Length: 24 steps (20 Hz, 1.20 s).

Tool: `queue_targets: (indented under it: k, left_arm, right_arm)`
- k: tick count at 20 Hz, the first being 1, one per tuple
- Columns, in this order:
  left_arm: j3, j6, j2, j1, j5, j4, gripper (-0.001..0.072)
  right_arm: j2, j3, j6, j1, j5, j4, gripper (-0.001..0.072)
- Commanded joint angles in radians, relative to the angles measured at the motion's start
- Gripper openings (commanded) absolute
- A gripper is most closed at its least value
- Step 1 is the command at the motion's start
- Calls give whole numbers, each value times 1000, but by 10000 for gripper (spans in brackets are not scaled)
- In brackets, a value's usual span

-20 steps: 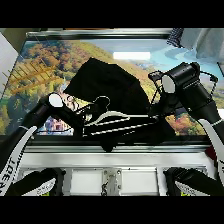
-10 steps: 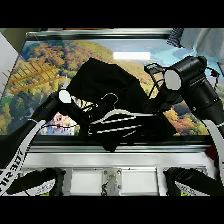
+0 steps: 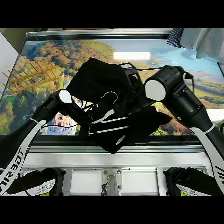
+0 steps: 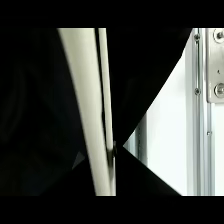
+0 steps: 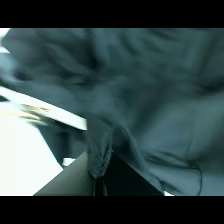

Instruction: Fold the clothes and pants, and hang the long-sleeved shirts on hangers.

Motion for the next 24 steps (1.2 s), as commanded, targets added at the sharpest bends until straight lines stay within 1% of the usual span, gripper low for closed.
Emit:
queue_targets:
  k: [1,6,8,9,11,12,14,16,18,22,23,24]
  left_arm:
    - [1,0,0,0,0,1,12]
    - [1,0,0,0,-1,1,12]
    - [1,0,0,0,-2,1,12]
    - [1,0,0,0,-2,1,12]
    - [1,0,0,0,-2,1,12]
    - [1,0,0,0,-2,1,13]
    - [1,0,0,0,-2,2,12]
    - [1,0,0,0,-2,2,12]
    - [1,0,0,0,-2,2,12]
    - [1,0,0,0,-3,2,13]
    - [1,0,0,0,-3,2,13]
    - [1,0,0,0,-3,2,13]
  right_arm:
    - [-16,2,31,24,-83,77,11]
    - [-19,2,31,23,-68,76,13]
    - [-19,2,31,23,-68,76,26]
    - [-19,2,30,23,-68,76,108]
    - [-17,2,26,23,-57,75,604]
    - [-13,2,23,21,-45,74,685]
    - [-1,2,-1,8,-24,71,684]
    - [20,2,-4,-18,-9,60,684]
    - [51,2,-52,-51,2,60,684]
    - [113,2,-312,-115,29,95,684]
    - [122,2,-392,-140,47,107,684]
    - [127,2,-505,-172,86,145,684]
